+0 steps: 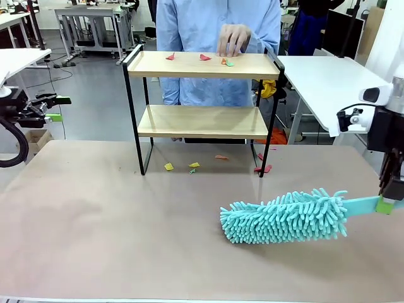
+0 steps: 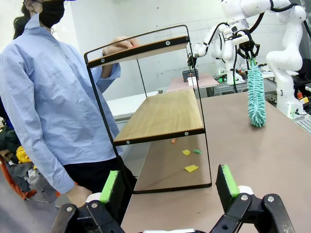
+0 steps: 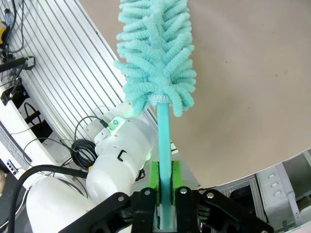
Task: Clean the shelf.
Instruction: Clean the specific section of the Shelf indicated by the human with the Duster.
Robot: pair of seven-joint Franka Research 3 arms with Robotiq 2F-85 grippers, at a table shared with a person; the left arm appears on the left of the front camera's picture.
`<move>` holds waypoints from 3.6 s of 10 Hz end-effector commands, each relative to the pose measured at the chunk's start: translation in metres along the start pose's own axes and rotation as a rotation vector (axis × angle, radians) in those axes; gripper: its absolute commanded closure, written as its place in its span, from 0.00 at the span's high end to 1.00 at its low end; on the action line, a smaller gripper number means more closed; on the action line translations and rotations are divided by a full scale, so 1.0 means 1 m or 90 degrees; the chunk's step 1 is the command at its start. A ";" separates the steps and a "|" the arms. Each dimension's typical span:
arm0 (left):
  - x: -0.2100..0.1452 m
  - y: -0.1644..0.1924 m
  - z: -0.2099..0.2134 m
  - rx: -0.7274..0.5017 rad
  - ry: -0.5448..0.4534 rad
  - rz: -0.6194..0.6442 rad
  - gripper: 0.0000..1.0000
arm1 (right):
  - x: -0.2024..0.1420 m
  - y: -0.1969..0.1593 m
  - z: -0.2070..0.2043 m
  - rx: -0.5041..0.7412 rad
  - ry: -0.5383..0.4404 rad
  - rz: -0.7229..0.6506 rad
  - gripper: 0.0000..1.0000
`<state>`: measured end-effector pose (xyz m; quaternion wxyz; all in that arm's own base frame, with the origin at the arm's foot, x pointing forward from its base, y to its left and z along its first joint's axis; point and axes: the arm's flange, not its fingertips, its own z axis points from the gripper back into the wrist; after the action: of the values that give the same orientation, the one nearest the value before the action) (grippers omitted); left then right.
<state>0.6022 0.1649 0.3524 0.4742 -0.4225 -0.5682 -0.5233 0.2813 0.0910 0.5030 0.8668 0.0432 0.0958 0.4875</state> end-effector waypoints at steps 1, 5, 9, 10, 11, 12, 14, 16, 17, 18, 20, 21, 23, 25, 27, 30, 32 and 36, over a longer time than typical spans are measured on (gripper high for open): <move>0.002 -0.002 0.000 -0.004 0.002 -0.008 1.00 | 0.003 -0.001 0.004 -0.007 -0.003 -0.003 0.13; 0.002 -0.002 0.000 -0.004 0.002 -0.008 1.00 | 0.000 0.000 0.000 0.000 0.000 0.000 0.13; 0.002 -0.002 0.000 -0.004 0.002 -0.008 1.00 | 0.039 0.069 0.086 -0.025 -0.149 -0.103 0.13; 0.002 -0.002 0.000 -0.004 0.002 -0.008 1.00 | 0.061 0.090 0.109 -0.032 -0.188 -0.129 0.13; 0.002 -0.002 0.000 -0.004 0.002 -0.008 1.00 | 0.083 0.108 0.126 -0.061 -0.228 -0.141 0.13; 0.002 -0.002 0.000 -0.004 0.002 -0.008 1.00 | 0.108 0.127 0.141 -0.087 -0.280 -0.139 0.13; 0.002 -0.002 0.000 -0.004 0.002 -0.008 1.00 | 0.163 0.157 0.162 -0.099 -0.403 -0.188 0.13; 0.002 -0.002 0.000 -0.004 0.002 -0.008 1.00 | 0.203 0.173 0.168 -0.116 -0.481 -0.232 0.13; 0.002 -0.002 0.000 -0.004 0.002 -0.008 1.00 | 0.215 0.175 0.172 -0.132 -0.531 -0.289 0.13; 0.002 -0.002 0.000 -0.004 0.002 -0.008 1.00 | 0.214 0.170 0.173 -0.123 -0.487 -0.323 0.13; 0.002 -0.002 0.000 -0.004 0.002 -0.008 1.00 | 0.205 0.178 0.169 -0.093 -0.496 -0.233 0.13; 0.002 -0.002 0.000 -0.004 0.002 -0.008 1.00 | 0.205 0.178 0.169 -0.093 -0.496 -0.233 0.13; 0.002 -0.002 0.000 -0.004 0.002 -0.008 1.00 | 0.205 0.178 0.169 -0.093 -0.496 -0.233 0.13; 0.002 -0.002 0.000 -0.004 0.002 -0.008 1.00 | 0.237 0.192 0.186 -0.153 -0.509 -0.294 0.13; 0.002 -0.002 0.000 -0.004 0.002 -0.008 1.00 | 0.286 0.195 0.209 -0.186 -0.492 -0.379 0.13; 0.002 -0.002 0.000 -0.004 0.002 -0.008 1.00 | 0.343 0.189 0.227 -0.176 -0.447 -0.485 0.13; 0.002 -0.002 0.000 -0.004 0.002 -0.008 1.00 | 0.374 0.184 0.234 -0.176 -0.444 -0.517 0.13; 0.002 -0.002 0.000 -0.004 0.002 -0.008 1.00 | 0.399 0.174 0.236 -0.160 -0.448 -0.567 0.13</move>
<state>0.6021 0.1650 0.3519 0.4744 -0.4227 -0.5680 -0.5230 0.3786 0.5097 0.6946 0.9667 0.0576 -0.2405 0.0664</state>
